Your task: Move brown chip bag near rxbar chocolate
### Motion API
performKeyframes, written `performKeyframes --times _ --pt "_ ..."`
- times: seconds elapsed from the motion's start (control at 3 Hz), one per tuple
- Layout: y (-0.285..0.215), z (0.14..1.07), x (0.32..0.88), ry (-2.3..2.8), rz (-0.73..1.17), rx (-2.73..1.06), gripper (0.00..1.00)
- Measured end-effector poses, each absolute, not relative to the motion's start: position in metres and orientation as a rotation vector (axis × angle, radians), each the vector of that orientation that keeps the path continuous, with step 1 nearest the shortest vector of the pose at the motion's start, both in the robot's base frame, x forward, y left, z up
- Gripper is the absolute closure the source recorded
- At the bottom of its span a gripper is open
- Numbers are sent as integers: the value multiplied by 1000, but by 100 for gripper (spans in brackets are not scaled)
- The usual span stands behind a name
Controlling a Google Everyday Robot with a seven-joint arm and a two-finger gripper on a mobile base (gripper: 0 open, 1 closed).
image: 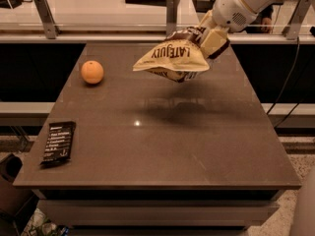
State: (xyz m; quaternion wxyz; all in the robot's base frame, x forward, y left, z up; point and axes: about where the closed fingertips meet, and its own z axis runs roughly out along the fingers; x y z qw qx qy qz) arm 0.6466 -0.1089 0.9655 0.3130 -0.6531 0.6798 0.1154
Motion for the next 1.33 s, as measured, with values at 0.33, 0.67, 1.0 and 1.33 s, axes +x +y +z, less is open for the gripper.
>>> performKeyframes --times 0.33,0.67,1.0,1.33 --pt "-100 962 629 1780 336 -1726 100" --pt "-87 960 610 1757 365 -1746 100" --pt "-69 957 591 1717 404 -1778 100" --pt "-51 948 579 1674 477 -1813 100"
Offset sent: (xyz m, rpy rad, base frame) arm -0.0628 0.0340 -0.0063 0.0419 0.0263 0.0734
